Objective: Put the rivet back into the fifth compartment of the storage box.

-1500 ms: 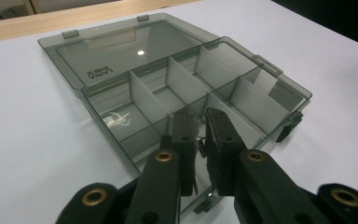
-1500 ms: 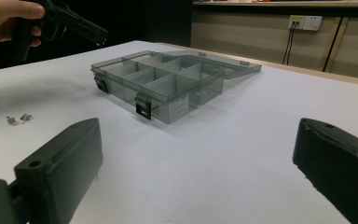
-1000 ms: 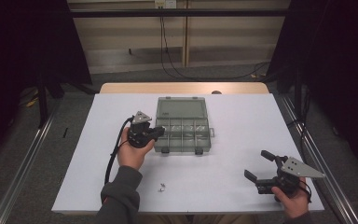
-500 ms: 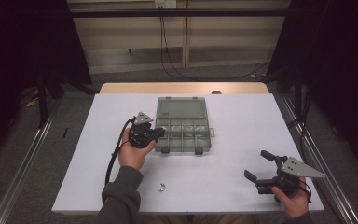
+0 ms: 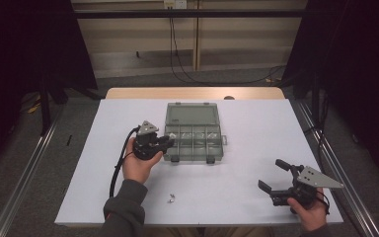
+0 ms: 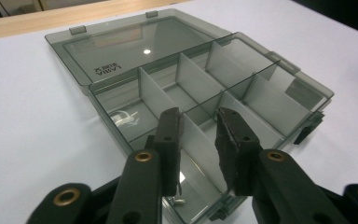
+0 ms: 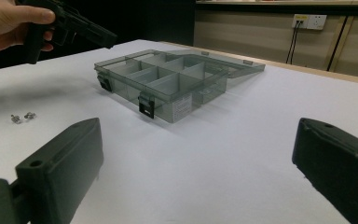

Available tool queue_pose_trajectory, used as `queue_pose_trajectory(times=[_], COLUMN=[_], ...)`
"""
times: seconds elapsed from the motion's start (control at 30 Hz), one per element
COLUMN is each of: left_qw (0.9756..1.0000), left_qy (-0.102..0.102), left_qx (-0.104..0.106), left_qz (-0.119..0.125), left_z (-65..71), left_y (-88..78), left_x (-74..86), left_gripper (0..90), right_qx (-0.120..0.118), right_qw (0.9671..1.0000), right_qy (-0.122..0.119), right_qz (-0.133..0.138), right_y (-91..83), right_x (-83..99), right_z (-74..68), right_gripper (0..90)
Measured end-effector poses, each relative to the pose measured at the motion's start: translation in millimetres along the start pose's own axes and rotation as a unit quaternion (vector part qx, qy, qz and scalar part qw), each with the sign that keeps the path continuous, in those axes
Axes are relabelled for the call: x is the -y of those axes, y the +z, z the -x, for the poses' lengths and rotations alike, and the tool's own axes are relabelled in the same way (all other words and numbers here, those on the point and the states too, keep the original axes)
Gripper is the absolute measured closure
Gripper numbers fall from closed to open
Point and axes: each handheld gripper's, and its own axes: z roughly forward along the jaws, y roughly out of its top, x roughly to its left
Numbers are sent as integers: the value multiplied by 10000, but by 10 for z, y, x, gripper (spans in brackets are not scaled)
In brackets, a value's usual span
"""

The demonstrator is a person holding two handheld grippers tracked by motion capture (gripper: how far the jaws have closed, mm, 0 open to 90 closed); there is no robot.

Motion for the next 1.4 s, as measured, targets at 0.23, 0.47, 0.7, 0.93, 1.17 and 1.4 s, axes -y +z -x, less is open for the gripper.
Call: queue_pose_trajectory(times=[0.23, 0.47, 0.7, 0.93, 1.17, 1.4], left_qw=[9999, 9997, 9992, 9990, 9987, 9985], left_qy=[2, -60, -136, -191, -246, -228], left_qx=[136, 209, 280, 296, 306, 330], left_qz=[42, 109, 255, 263, 333, 382], left_z=[20, 47, 73, 72, 87, 98], left_y=[-98, -166, -209, -237, -290, -365], left_x=[79, 171, 232, 280, 325, 389], left_gripper=[616, 505, 359, 216, 146, 118], right_qx=[-6, -14, -17, -36, -48, -53], right_qw=[10000, 10000, 10000, 10000, 10000, 10000], right_qy=[-9, -17, -15, -24, -30, -22], right_qz=[-12, -18, -19, -34, -47, -61], right_y=[5, 8, 10, 11, 18, 22], right_x=[2, 1, 1, 3, 6, 9], right_z=[-2, -7, -11, -14, -13, -17], right_gripper=[16, 17, 17, 18, 18, 20])
